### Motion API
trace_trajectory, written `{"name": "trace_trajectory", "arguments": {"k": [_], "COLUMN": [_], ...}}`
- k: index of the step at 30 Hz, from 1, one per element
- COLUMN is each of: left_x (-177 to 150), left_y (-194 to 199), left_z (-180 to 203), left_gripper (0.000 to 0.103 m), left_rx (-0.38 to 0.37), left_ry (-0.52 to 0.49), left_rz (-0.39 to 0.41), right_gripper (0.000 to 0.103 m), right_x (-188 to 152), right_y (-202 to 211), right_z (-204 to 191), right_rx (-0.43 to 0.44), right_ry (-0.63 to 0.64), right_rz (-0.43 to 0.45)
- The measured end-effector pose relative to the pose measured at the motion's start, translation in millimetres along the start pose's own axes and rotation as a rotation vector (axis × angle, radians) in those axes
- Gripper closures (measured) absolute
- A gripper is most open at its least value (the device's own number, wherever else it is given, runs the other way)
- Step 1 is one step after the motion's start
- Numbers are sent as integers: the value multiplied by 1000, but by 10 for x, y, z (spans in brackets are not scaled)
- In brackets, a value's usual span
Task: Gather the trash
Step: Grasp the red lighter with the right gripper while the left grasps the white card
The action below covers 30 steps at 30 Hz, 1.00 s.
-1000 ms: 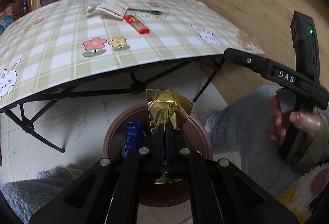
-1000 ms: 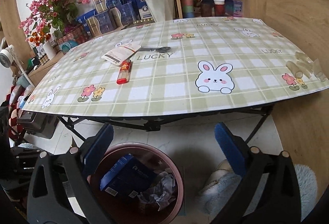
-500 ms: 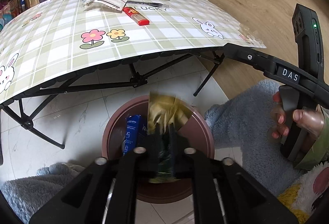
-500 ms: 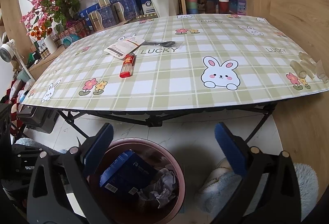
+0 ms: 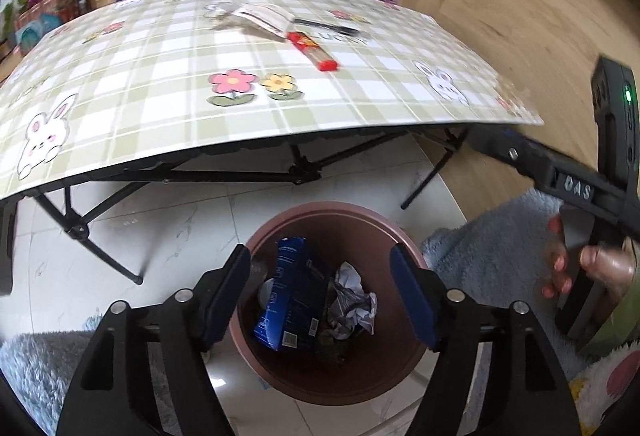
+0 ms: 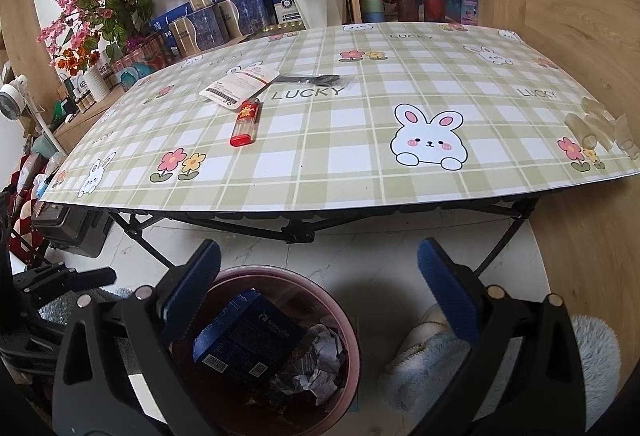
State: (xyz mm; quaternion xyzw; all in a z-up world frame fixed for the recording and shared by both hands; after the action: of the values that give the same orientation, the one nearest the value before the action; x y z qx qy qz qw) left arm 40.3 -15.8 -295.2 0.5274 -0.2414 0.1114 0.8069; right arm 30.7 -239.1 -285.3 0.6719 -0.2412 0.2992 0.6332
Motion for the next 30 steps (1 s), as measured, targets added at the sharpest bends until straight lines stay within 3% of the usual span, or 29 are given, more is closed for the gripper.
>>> {"name": "trace_trajectory", "arguments": {"k": [4, 10, 19, 23, 30], "left_x": [65, 231, 664, 862, 1133], "left_y": [70, 195, 434, 464, 408], "left_z": [-127, -290, -519, -660, -792], "left_gripper": [19, 18, 18, 18, 18], "left_rx": [57, 56, 116, 124, 127], "left_ry": [64, 147, 142, 170, 185], "left_rz": [32, 89, 208, 238, 262], "right_gripper": [6, 6, 8, 15, 40], "right_x": [4, 130, 587, 838, 1145], "right_y": [-27, -47, -317, -628, -1177], "right_z": [6, -46, -73, -178, -475], "right_rx": [13, 49, 57, 76, 116], "right_ry": [-2, 51, 87, 123, 192], "right_rz": [-10, 0, 24, 5, -57]}}
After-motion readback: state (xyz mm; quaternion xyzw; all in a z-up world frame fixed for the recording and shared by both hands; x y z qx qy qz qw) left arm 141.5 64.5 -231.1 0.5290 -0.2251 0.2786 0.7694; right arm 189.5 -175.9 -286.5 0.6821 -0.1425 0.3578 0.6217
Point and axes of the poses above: each gripper's, at about its wrist camera, not at the fingertips, and y roughly against the way its jaws point, z to its right, x to its top, the point moved 3 cm from there along -y, roughly the way its jaws point, and after that the axes turned 12 degrees about y, right-handed, at the moved point
